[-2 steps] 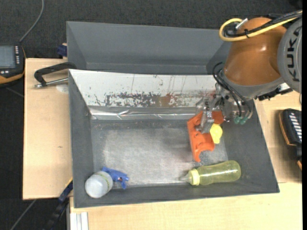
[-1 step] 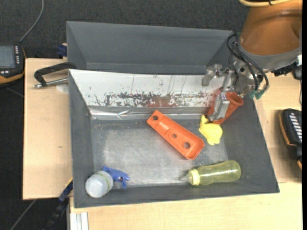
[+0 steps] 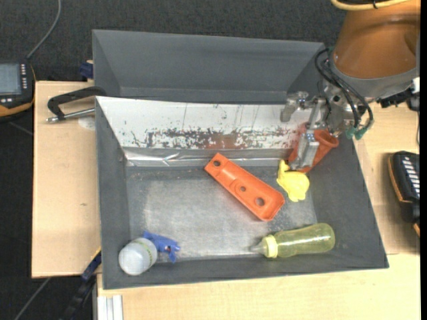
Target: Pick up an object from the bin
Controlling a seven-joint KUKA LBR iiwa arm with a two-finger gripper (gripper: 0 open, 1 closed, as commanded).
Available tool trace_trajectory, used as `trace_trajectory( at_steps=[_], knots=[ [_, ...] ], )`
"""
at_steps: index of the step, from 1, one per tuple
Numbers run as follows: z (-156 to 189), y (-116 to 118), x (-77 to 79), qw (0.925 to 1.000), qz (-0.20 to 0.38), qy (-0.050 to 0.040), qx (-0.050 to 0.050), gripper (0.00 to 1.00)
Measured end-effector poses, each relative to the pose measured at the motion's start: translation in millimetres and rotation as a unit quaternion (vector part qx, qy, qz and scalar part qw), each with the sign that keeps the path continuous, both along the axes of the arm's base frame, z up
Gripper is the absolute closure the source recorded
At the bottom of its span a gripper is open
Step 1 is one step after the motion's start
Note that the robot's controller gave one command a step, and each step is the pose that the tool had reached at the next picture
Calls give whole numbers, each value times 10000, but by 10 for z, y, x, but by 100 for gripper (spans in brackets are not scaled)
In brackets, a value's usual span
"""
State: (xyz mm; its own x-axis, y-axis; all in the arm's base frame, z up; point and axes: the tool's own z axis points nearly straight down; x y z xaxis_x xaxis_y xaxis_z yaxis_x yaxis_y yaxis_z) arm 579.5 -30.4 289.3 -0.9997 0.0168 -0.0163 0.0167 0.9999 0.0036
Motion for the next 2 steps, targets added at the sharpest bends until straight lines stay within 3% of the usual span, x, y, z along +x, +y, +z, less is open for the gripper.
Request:
trace_trajectory(
  at_steps=[1,2],
  knots=[
    [-174,62,-37,9995,329,-31,-13,0],
    [-935,177,-183,9930,1179,-29,-17,0]
  ],
)
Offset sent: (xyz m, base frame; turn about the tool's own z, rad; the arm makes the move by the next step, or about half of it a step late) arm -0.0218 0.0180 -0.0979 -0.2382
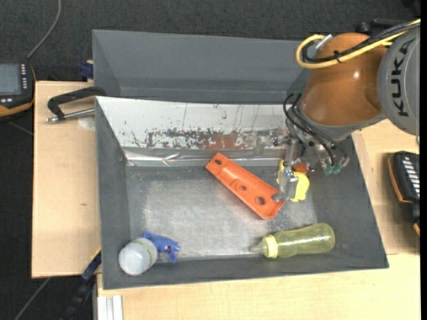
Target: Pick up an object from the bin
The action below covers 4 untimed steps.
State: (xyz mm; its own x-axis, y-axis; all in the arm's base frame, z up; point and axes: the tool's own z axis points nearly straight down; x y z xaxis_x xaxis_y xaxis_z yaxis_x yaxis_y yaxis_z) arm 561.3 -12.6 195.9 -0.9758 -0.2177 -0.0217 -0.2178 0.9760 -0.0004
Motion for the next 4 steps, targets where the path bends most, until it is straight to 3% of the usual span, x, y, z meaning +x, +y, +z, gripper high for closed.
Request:
trace_trajectory(
  at_steps=[1,2,3,4],
  knots=[
    [15,177,24,9943,-1064,-10,21,0],
    [-366,279,-44,9838,-1794,-14,48,0],
    [-642,271,-99,9987,-510,-7,13,0],
    [-869,188,-54,9999,151,-27,5,0]
  ],
)
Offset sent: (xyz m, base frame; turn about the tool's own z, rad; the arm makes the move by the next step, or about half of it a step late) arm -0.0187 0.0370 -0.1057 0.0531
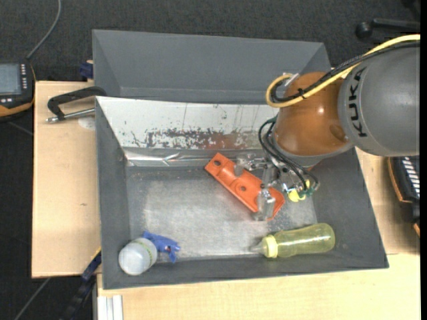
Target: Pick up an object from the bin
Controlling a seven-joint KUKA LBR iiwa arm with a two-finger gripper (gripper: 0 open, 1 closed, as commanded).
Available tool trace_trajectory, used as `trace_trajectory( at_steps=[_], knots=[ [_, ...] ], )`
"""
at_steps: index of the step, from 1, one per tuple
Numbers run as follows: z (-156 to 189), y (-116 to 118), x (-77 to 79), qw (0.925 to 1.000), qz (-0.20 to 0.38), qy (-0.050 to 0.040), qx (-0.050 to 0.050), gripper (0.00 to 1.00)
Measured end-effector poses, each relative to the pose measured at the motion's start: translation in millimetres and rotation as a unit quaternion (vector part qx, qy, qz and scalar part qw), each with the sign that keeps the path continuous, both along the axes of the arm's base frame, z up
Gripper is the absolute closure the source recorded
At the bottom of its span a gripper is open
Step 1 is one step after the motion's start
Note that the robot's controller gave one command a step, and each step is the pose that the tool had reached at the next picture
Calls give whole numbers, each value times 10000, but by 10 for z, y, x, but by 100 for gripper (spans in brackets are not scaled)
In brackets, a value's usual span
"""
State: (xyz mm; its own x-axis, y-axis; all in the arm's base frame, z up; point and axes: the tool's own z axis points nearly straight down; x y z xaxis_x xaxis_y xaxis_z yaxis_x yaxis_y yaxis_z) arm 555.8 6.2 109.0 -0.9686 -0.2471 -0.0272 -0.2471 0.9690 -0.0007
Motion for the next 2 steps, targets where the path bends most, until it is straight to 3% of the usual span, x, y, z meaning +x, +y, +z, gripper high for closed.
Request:
trace_trajectory(
  at_steps=[1,2],
  knots=[
    [-381,-316,18,9937,-1119,16,27,100],
    [-381,-315,18,9937,-1117,16,27,100]
  ],
)
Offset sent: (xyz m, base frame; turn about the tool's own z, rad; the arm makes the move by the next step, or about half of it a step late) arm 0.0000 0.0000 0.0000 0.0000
